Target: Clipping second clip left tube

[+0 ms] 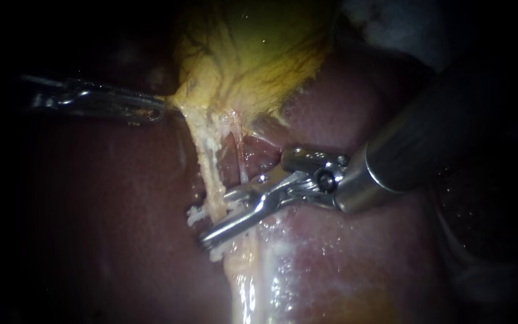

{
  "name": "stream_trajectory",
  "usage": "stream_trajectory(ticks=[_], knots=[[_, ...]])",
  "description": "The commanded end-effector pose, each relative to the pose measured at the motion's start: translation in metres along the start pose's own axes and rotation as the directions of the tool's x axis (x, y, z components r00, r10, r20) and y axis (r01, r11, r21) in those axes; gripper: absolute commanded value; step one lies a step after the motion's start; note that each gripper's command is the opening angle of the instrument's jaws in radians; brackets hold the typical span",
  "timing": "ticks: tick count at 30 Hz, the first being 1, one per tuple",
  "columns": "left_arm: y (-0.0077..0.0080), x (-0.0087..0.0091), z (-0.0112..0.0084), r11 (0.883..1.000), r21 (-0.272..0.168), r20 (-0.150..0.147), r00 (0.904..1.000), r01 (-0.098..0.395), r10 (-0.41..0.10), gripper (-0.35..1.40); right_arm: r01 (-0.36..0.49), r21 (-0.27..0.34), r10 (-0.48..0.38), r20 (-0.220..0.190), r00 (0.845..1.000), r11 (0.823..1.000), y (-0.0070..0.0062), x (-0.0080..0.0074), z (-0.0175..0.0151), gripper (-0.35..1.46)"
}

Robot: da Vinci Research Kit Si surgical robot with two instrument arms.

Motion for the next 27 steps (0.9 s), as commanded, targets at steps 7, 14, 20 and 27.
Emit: stream_trajectory(ticks=[7, 14, 20, 27], knots=[[0.0, 0.0, 0.0, 1.0, 0.0, 0.0, 1.0, 0.0, 0.0, -0.35, -0.025, 0.016, 0.025, 0.026, 0.999, 1.0, -0.0005, -0.0012, 0.0005, 0.53], [0.0, 0.0, 0.0, 1.0, 0.0, 0.0, 1.0, 0.0, 0.0, -0.35, -0.029, 0.027, 0.028, 0.042, 0.999, 0.999, -0.0007, -0.0021, 0.0007, 0.5], [0.0, 0.0, 0.0001, 1.0, 0.0, 0.0, 1.0, 0.0, 0.0, -0.35, -0.046, 0.024, 0.045, 0.044, 0.998, 0.999, -0.0007, -0.0021, 0.0007, 0.41], [0.0, 0.0, 0.0001, 1.0, 0.0, 0.0, 1.0, 0.0, 0.0, -0.35, -0.075, 0.017, 0.075, 0.046, 0.996, 0.997, -0.0005, -0.002, 0.0006, 0.06]])
